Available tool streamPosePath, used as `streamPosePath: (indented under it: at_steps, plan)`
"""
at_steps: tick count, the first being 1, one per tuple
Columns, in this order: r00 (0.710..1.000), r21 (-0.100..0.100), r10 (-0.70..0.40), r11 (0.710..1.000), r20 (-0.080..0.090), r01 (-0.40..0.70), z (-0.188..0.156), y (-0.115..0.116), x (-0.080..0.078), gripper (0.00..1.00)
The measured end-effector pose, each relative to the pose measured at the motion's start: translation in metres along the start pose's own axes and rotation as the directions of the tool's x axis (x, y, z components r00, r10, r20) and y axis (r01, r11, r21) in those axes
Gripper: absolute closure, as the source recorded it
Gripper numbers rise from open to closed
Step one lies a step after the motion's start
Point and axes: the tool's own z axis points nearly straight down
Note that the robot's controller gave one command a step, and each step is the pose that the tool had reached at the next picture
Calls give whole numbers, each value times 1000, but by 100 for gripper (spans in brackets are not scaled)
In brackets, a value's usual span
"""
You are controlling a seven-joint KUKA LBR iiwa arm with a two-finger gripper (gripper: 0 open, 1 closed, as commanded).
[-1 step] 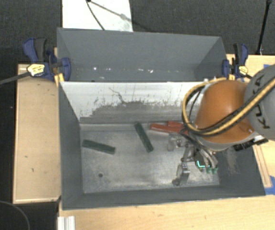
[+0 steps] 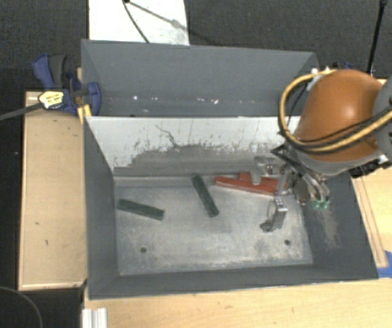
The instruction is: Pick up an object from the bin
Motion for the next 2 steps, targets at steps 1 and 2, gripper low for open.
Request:
streamPosePath:
  at_steps: [1,2]
  plan:
    - [986,3,165,986,-3,-165,-23,-94,-29,0]
    - [983,0,183,983,-13,-183,135,-89,-36,0]
